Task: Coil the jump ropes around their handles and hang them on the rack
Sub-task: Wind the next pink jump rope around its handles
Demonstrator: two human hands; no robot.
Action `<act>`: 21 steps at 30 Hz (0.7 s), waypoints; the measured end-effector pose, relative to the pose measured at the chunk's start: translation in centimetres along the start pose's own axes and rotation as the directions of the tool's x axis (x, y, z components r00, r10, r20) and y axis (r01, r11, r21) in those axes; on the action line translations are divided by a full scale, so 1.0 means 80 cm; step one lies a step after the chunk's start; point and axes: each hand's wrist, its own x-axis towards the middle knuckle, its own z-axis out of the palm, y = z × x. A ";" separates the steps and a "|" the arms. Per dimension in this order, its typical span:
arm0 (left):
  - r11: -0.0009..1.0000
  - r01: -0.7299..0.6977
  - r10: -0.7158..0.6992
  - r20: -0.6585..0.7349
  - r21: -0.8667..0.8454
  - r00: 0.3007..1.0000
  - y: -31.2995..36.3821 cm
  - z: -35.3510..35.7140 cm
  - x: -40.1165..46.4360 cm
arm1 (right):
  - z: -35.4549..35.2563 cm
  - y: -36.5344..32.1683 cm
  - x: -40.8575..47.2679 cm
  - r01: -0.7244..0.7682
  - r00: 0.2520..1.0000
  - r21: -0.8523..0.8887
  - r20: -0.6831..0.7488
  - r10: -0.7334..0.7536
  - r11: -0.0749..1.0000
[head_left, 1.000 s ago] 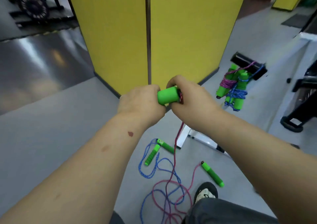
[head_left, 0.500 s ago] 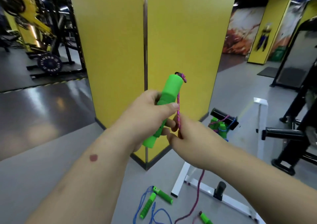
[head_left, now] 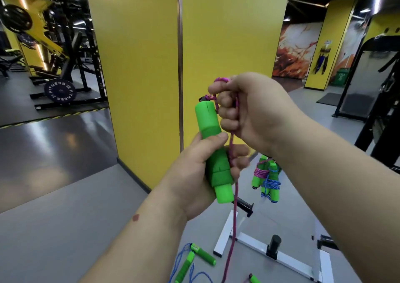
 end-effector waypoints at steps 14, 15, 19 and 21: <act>0.895 -0.270 0.374 -0.269 0.355 0.888 0.077 0.012 0.009 | -0.011 0.068 -0.056 -0.044 0.997 -0.045 0.061 0.047 0.998; 0.913 -0.245 0.340 -0.276 0.327 0.899 0.066 0.012 0.005 | -0.009 0.054 -0.049 -0.003 0.999 -0.012 0.045 0.003 1.000; 0.979 -0.137 0.169 -0.226 0.151 0.959 0.016 0.020 -0.013 | 0.012 -0.006 -0.012 0.090 0.996 0.074 0.014 -0.091 0.993; 0.980 -0.130 0.160 -0.204 0.153 0.966 0.001 0.023 -0.018 | 0.019 -0.024 0.002 0.115 0.993 0.049 0.003 -0.115 0.992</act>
